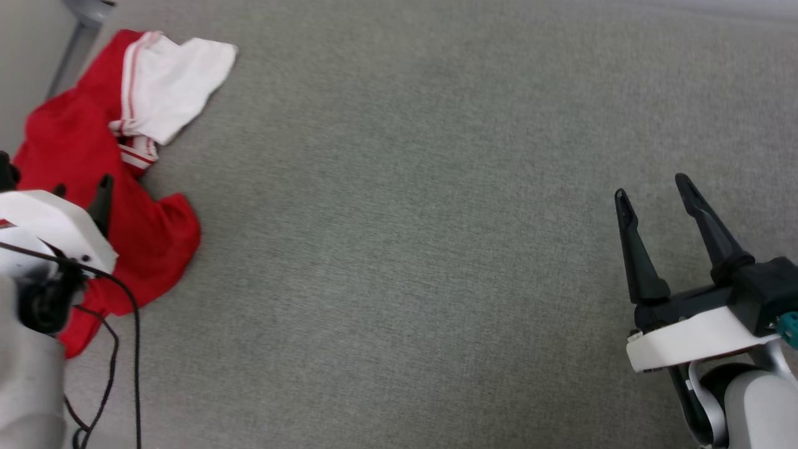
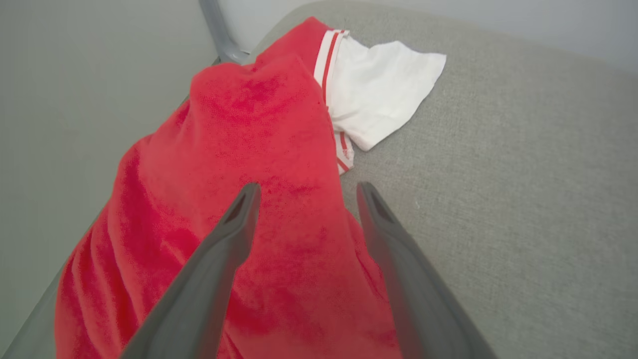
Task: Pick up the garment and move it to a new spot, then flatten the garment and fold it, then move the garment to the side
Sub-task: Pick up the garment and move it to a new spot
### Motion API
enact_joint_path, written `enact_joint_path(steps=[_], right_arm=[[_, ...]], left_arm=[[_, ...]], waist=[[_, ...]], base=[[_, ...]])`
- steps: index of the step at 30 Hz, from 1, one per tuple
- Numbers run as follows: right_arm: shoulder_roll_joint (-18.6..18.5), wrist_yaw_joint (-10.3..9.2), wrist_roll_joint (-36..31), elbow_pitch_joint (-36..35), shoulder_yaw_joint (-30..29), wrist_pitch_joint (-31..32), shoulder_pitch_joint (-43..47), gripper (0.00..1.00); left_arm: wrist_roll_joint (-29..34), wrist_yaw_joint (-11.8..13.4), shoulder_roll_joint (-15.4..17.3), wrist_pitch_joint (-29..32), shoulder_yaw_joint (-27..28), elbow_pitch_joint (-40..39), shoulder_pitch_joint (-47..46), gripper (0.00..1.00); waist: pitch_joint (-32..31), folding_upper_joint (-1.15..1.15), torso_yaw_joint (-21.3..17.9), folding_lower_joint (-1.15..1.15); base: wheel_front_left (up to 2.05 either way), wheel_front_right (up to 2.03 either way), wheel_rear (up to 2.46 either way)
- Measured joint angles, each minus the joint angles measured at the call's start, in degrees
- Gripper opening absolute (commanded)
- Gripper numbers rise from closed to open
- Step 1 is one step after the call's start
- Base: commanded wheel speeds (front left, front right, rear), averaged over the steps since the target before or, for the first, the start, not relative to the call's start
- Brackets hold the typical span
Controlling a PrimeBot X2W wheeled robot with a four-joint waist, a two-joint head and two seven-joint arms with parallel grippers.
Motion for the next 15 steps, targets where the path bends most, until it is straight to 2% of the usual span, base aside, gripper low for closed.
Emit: enact_joint_path(steps=[8,15], right_arm=[[-0.9,0.00,0.5,0.3,0.4,-0.6,-2.7,1.00],[-1.3,0.00,1.1,0.6,0.1,-1.0,-3.3,1.00]], left_arm=[[-6.0,0.0,6.7,14.0,1.8,6.4,-2.7,1.00],[-8.7,0.7,8.7,24.3,2.2,9.7,-3.9,1.00]], waist=[[6.3,0.00,-3.1,0.00],[8.5,0.00,-4.7,-0.01]], base=[[0.00,0.00,0.00],[0.00,0.00,0.00]])
